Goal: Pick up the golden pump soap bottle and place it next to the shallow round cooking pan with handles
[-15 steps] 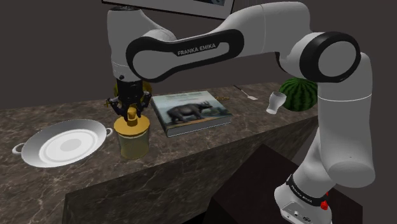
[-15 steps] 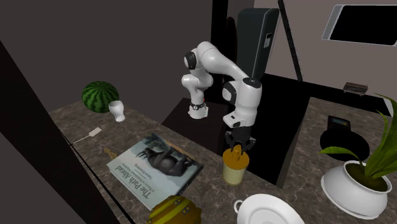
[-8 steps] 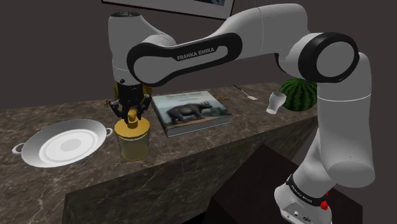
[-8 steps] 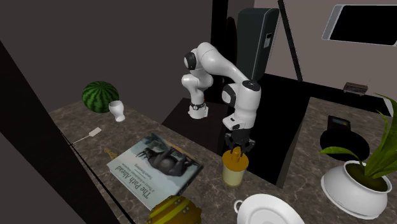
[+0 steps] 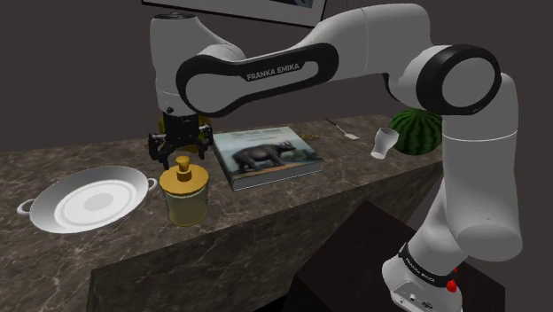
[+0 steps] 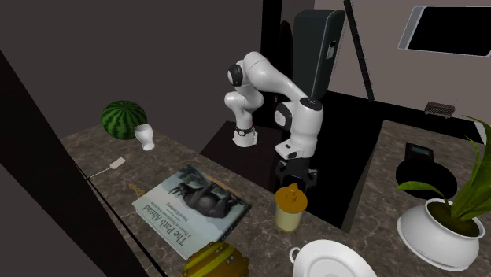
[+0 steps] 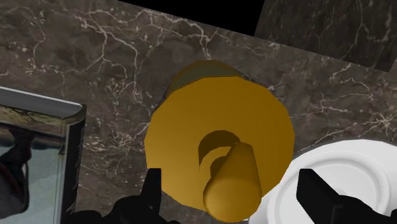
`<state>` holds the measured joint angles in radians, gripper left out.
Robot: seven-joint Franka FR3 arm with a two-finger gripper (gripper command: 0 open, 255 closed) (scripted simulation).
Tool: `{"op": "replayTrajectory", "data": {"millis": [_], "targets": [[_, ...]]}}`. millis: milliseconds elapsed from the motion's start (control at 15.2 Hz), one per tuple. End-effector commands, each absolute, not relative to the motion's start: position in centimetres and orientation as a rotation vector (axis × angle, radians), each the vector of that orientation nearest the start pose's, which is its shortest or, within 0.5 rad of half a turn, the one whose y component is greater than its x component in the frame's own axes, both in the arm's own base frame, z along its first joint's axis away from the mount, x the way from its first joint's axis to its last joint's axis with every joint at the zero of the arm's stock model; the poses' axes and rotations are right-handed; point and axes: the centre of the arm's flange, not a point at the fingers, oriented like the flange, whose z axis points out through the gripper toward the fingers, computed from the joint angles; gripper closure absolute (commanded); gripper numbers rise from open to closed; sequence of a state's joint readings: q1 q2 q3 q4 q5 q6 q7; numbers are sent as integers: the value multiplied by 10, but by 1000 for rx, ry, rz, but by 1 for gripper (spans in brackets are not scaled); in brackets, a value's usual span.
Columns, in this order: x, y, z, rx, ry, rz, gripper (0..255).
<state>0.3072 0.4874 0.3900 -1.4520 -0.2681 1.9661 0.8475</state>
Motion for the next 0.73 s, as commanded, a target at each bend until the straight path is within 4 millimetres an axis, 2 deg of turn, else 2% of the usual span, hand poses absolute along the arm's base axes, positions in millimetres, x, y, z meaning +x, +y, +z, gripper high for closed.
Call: {"op": "replayTrajectory", "data": {"millis": [0, 132, 660], "targets": [[572, 398, 447, -3141, 160, -153, 0], [569, 399, 471, -3141, 160, -153, 0], [569, 399, 471, -3141, 160, -153, 0]]}}
